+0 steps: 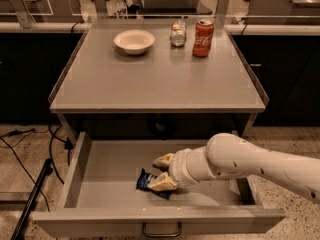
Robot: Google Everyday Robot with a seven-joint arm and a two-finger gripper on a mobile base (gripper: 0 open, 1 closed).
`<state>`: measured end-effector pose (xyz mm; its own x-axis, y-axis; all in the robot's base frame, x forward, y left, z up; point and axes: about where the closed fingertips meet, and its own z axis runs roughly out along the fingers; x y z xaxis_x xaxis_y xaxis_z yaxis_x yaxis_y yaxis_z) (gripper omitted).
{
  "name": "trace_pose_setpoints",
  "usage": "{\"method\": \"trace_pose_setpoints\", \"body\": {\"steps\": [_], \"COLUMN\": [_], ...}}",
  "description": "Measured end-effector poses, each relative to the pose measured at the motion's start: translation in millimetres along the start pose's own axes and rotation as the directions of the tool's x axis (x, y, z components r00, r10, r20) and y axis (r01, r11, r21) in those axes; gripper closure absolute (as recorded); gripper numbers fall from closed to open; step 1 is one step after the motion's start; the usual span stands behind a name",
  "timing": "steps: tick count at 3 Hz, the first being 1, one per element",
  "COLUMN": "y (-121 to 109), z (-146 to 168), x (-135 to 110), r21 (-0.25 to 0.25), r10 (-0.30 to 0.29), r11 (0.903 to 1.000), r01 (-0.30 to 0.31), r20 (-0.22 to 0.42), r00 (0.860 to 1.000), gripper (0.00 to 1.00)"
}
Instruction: Place rxbar blueberry into top drawer
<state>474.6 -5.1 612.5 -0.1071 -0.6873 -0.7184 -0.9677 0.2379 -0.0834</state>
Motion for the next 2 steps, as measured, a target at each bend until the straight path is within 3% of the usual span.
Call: {"method": "trace_pose_setpoints", "body": {"steps": [1, 2], "y": [0.0, 0.0], "z": [0.0, 0.0], "x": [0.0, 0.0], "r21": [0.0, 0.0], "r10": [0.0, 0.0], "r11": [1.0, 1.0], "r01": [0.0, 0.0], "r20": [0.0, 0.0], "r00": [1.0, 1.0], "gripper": [0.0, 0.0]}}
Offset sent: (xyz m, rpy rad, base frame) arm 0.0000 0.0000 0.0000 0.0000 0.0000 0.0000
